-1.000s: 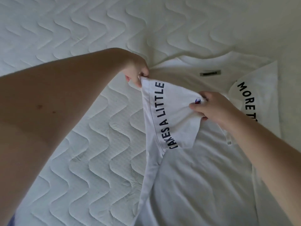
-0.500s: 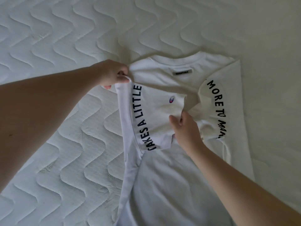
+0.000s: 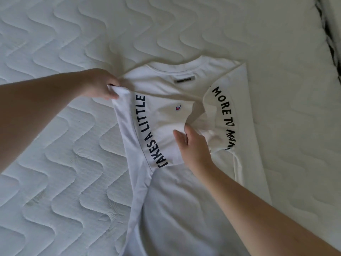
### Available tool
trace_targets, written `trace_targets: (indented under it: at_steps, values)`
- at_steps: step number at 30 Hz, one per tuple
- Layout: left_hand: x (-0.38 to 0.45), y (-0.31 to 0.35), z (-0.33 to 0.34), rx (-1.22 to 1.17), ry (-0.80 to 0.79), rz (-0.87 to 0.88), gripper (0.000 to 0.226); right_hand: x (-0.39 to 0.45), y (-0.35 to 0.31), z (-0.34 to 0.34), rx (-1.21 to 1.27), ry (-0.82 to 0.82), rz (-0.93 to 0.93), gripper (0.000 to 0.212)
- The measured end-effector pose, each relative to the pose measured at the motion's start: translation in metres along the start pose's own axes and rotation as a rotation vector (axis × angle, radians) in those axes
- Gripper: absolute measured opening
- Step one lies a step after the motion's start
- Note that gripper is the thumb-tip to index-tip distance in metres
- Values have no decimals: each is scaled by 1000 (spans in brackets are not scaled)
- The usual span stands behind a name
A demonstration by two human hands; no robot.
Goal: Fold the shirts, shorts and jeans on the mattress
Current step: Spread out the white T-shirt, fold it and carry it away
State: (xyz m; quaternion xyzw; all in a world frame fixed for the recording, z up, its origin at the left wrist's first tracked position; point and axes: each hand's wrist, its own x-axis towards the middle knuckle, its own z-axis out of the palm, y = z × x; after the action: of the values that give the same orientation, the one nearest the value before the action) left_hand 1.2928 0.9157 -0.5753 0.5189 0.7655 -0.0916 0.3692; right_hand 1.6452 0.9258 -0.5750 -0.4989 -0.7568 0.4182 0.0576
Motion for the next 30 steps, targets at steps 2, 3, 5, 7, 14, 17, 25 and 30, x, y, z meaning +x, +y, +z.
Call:
trace_targets:
  at_steps: [2, 3, 5, 7, 14, 17, 25, 30]
  values:
    - [1, 3, -2, -2, 58, -15, 16, -1, -1, -4, 22, 48, -9, 28]
    - [1, 6, -2, 4, 82, -21, 17, -1, 0, -5, 20, 61, -1, 30]
    - [1, 12, 0, 31, 123, -40, 17, 2, 8, -5, -2, 40, 35, 17]
    - [2, 20, 5, 66, 191, -67, 17, 3, 16, -4, -27, 27, 67, 20]
    - [4, 33, 12, -8, 304, -55, 20, -5, 21, 5, -51, 86, 60, 20]
    - [1, 33, 16, -68, 329, -58, 22, -11, 16, 7, -71, 98, 101, 34]
    - [-29, 40, 57, -335, 639, -66, 69, -53, 7, 21, -112, 207, 26, 34]
    - [-53, 51, 98, -780, 607, -377, 39, -75, -9, 48, -173, -106, 118, 30]
